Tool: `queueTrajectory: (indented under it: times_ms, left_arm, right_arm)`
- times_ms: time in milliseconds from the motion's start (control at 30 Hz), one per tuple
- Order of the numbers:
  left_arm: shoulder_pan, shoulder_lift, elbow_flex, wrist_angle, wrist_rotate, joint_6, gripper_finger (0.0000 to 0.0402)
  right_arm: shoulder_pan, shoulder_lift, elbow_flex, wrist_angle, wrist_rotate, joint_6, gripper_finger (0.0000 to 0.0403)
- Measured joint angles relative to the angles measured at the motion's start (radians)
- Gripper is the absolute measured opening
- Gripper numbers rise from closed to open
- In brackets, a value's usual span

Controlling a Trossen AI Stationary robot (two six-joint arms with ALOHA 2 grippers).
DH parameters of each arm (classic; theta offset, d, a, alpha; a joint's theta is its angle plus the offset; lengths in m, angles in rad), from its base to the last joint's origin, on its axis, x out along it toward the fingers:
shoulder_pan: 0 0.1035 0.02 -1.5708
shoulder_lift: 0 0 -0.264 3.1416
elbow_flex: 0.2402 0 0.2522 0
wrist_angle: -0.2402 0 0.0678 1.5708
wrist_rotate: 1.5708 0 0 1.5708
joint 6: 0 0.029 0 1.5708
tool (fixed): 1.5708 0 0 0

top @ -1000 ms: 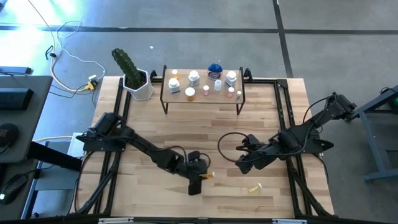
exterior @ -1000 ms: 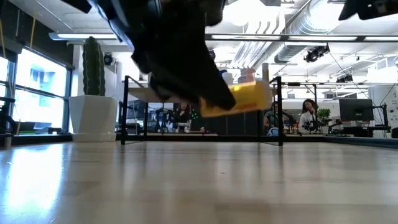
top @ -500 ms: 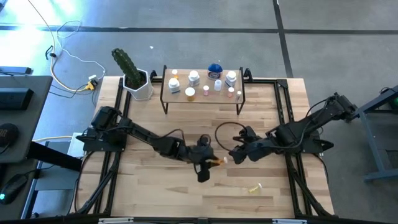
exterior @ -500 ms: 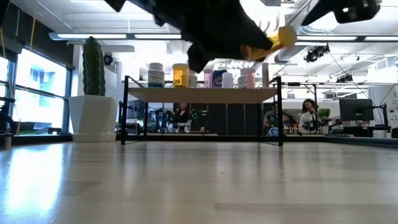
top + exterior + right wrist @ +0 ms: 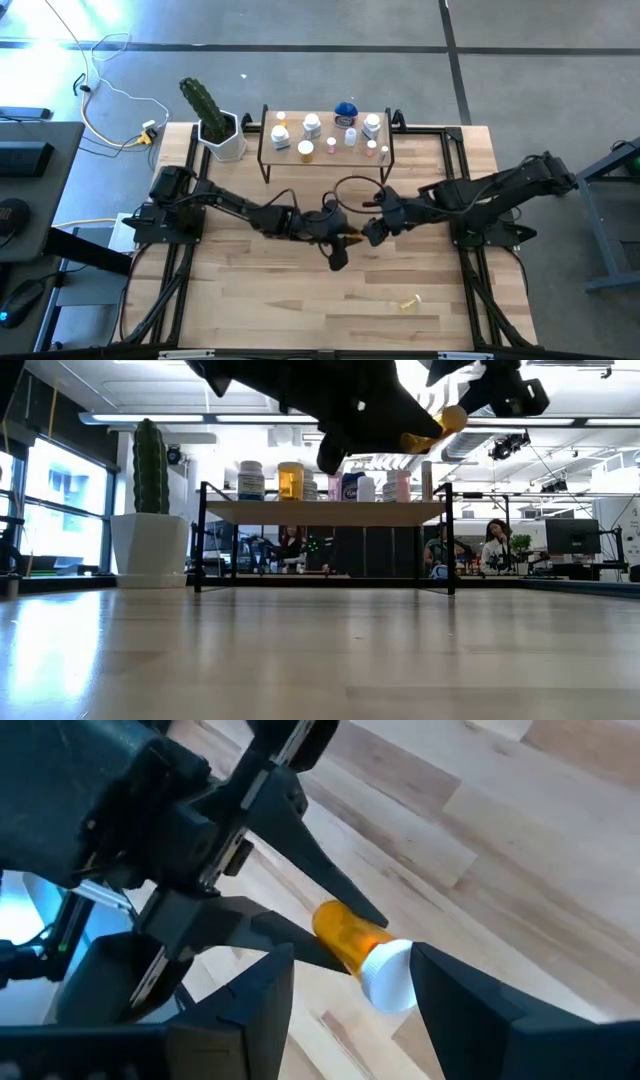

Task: Pick and place medicine bottles onto shelf by color
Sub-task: Put the orange pill bottle on the shelf

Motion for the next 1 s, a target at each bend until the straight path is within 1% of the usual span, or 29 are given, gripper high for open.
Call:
queueTrajectory:
  times_ms: [300,400,533,733,867,1000]
  left_arm:
    - [0.054,0.000,-0.001,0.014,0.002,0.009,0.0087]
    - [0.061,-0.001,0.000,0.038,0.003,0.035,0.0087]
    - [0.069,-0.001,0.000,0.042,0.002,0.036,0.0087]
    - [0.092,-0.001,0.000,0.050,-0.015,0.035,0.0087]
    - [0.104,-0.001,0.000,0.056,-0.038,0.034,0.0087]
    - [0.110,-0.001,0.000,0.056,-0.035,0.034,0.0087]
  right_arm:
    - [-0.142,-0.001,0.005,-0.049,-0.089,-0.096,0.0193]
    - [-0.183,-0.001,0.006,-0.089,-0.112,-0.110,0.0193]
    - [-0.224,-0.002,0.006,-0.094,-0.164,-0.138,0.0193]
    - [-0.250,-0.002,0.006,-0.095,-0.239,-0.142,0.0193]
    - [-0.251,-0.002,0.006,-0.095,-0.250,-0.133,0.0186]
    - [-0.251,-0.002,0.005,-0.095,-0.231,-0.131,0.0162]
